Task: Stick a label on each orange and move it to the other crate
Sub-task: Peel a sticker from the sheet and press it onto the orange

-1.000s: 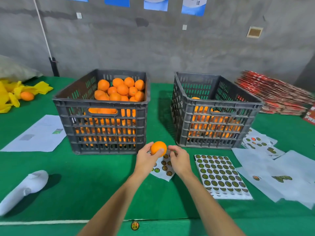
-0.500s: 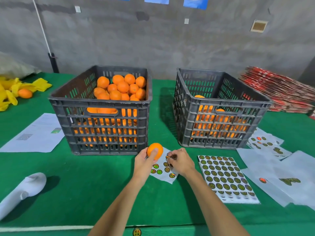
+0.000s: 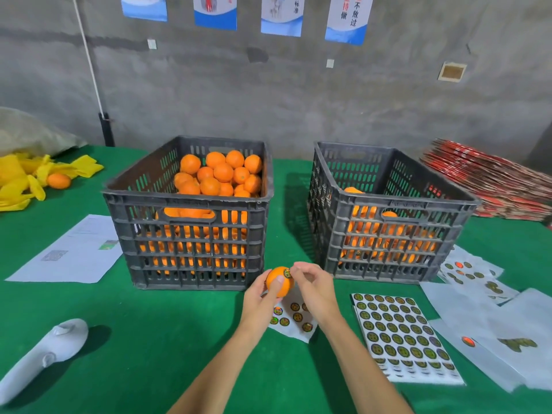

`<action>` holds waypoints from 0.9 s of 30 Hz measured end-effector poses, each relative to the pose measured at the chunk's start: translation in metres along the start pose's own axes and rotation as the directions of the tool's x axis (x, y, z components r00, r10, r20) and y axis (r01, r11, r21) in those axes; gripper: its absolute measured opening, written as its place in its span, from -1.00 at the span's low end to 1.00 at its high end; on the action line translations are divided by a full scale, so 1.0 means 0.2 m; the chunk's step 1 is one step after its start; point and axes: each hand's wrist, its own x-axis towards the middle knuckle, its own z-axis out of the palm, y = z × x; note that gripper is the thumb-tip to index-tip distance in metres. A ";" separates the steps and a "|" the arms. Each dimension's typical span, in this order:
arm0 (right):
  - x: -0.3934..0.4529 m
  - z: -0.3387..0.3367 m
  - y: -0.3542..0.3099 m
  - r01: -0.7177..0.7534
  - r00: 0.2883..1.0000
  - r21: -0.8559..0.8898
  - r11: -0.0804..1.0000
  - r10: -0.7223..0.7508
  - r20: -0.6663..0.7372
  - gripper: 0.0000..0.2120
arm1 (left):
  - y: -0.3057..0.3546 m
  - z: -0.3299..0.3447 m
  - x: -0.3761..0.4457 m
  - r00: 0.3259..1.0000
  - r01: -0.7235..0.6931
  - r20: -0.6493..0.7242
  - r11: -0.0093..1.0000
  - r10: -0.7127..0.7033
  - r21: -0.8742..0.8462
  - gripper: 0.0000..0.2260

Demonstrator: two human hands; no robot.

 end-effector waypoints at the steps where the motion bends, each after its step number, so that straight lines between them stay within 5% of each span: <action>1: -0.01 0.00 -0.01 0.030 0.999 0.001 1.000 -0.030 -0.010 -0.95 | 0.03 0.01 -0.01 1.000 -0.001 -0.006 1.000 0.001 -0.026 -0.79; 4: -0.02 -0.03 -0.10 0.082 0.997 0.050 0.995 -0.082 -0.001 -0.92 | 0.15 0.05 -0.01 0.999 -0.037 -0.012 0.997 0.036 -0.071 -0.84; 8: 0.00 -0.09 -0.32 0.007 0.998 0.213 0.977 -0.022 0.065 -0.56 | 0.37 0.13 0.02 0.991 -0.129 0.020 0.986 0.131 -0.102 -0.65; 11: 0.05 -0.15 -0.50 0.009 0.993 0.326 0.945 -0.047 0.108 -0.73 | 0.57 0.22 0.07 0.975 -0.211 0.043 0.972 0.216 -0.108 -0.54; 14: 0.13 -0.23 -0.68 0.105 0.985 0.324 0.940 -0.142 0.094 -0.67 | 0.79 0.32 0.15 0.966 -0.238 0.072 0.961 0.249 -0.140 -0.57; 20: 0.28 -0.40 -0.89 0.258 0.966 0.267 0.929 -0.241 -0.095 -0.65 | 1.10 0.54 0.35 0.961 -0.099 0.221 0.956 0.164 -0.277 -0.68; 23: 0.36 -0.49 -0.92 0.313 0.944 0.189 0.931 -0.283 -0.169 -0.67 | 1.20 0.62 0.44 0.933 -0.126 0.337 0.992 0.124 -0.017 -0.60; 27: 0.47 -0.59 -0.89 0.351 0.881 -0.091 0.932 -0.361 -0.307 -0.62 | 1.29 0.53 0.56 0.935 -0.298 0.303 0.871 0.184 0.391 -0.46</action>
